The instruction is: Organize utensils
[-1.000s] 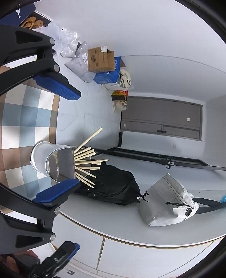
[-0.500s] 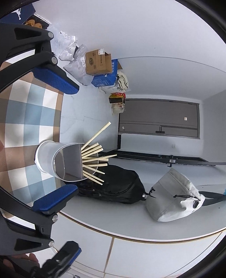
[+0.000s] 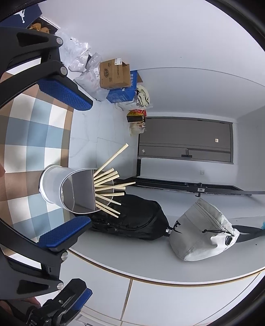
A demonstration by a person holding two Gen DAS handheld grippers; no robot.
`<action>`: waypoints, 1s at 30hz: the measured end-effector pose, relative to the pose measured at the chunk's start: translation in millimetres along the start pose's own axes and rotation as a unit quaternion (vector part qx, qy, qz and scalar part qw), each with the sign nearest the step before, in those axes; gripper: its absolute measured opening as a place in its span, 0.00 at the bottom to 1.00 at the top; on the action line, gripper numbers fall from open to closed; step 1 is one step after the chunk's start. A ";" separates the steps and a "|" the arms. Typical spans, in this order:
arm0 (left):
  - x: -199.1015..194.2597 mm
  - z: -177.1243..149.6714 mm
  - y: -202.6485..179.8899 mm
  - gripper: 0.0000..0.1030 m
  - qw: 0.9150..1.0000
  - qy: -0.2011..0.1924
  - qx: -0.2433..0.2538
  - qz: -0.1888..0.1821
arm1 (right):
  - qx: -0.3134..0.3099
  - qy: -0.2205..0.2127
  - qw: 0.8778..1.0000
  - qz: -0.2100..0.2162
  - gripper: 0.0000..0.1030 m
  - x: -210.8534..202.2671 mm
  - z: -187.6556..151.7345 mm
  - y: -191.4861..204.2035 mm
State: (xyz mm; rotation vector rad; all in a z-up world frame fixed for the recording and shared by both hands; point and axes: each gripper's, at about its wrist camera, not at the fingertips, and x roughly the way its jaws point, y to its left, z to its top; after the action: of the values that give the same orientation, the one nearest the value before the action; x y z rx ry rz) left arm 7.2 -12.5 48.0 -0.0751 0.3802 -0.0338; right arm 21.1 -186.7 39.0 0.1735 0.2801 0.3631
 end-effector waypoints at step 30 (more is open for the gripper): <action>-3.7 -2.4 -2.3 0.98 1.000 -0.006 -0.007 0.006 | 0.000 0.008 1.000 -0.007 1.00 -0.4 -1.4 -1.1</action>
State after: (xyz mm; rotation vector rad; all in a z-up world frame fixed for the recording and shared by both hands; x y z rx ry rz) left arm 2.8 -14.8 47.3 -0.0869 0.3697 -0.0194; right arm 20.7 -187.7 37.6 0.1685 0.2973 0.3516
